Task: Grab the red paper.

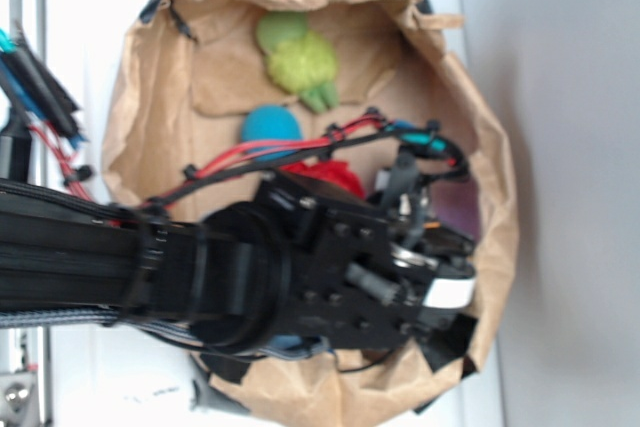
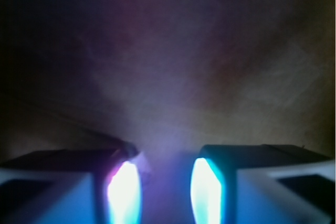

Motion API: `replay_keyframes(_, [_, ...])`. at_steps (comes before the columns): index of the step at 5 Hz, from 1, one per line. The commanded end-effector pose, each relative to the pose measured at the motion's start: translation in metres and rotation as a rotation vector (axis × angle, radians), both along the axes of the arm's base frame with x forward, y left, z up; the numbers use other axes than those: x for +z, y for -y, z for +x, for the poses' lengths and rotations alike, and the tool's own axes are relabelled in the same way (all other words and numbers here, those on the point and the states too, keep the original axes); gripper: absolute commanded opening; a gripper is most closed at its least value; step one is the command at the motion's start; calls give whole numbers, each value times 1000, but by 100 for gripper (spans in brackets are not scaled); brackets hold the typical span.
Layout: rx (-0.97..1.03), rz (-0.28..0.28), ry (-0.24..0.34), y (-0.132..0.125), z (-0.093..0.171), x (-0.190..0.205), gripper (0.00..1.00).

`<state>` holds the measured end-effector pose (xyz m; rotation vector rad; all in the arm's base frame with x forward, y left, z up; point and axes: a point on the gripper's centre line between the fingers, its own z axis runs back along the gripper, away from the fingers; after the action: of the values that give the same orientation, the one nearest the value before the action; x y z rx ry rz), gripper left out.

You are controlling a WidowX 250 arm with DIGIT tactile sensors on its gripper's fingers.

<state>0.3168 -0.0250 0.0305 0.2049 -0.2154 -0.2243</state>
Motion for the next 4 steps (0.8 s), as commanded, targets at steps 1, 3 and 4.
replay_keyframes(1, [-13, -121, 12, -11, -6, 53, 100])
replay_keyframes(3, [-65, -204, -13, -45, -34, 95, 100])
replay_keyframes(4, [-99, -181, -30, -58, -45, 89, 100])
